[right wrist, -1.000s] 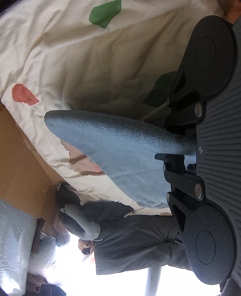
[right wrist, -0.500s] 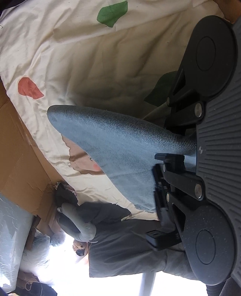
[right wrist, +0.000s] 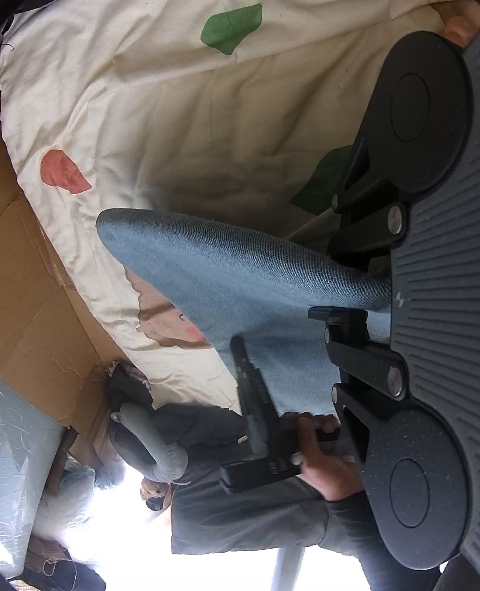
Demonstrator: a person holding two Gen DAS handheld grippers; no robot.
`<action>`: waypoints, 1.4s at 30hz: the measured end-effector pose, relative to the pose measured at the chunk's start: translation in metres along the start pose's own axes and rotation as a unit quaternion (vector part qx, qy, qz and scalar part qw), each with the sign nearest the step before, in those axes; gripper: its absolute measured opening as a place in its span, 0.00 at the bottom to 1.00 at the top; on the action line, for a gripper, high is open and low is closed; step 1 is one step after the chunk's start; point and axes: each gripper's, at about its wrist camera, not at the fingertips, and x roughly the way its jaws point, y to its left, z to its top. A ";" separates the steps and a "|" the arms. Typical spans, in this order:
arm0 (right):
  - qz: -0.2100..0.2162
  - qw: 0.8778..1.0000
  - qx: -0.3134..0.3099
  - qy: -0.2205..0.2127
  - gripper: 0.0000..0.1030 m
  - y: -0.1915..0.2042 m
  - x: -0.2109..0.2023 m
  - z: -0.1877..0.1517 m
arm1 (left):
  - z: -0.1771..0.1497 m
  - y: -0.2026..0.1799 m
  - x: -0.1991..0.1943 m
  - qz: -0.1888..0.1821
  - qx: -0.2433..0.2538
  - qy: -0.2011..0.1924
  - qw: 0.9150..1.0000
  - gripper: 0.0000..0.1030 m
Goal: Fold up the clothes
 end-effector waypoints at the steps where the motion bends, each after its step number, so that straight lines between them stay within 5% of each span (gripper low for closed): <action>1: 0.001 1.000 -0.002 -0.001 0.06 0.000 0.000 0.000 | 0.002 0.001 0.000 0.002 0.001 0.000 1.000 0.03; 11: -0.013 1.000 -0.014 -0.001 0.06 0.012 0.003 0.005 | -0.014 -0.012 0.001 -0.006 0.000 -0.002 1.000 0.02; 20: -0.044 0.999 -0.013 -0.002 0.06 0.024 0.005 0.007 | -0.066 -0.042 -0.021 -0.036 0.014 0.019 0.999 0.03; 28: -0.070 0.996 -0.056 0.013 0.06 0.059 0.008 0.014 | -0.093 -0.062 -0.036 -0.067 0.011 0.063 0.996 0.04; 42: -0.139 0.976 -0.152 0.077 0.06 0.142 0.028 0.025 | -0.126 -0.061 -0.059 -0.109 -0.032 0.074 0.991 0.04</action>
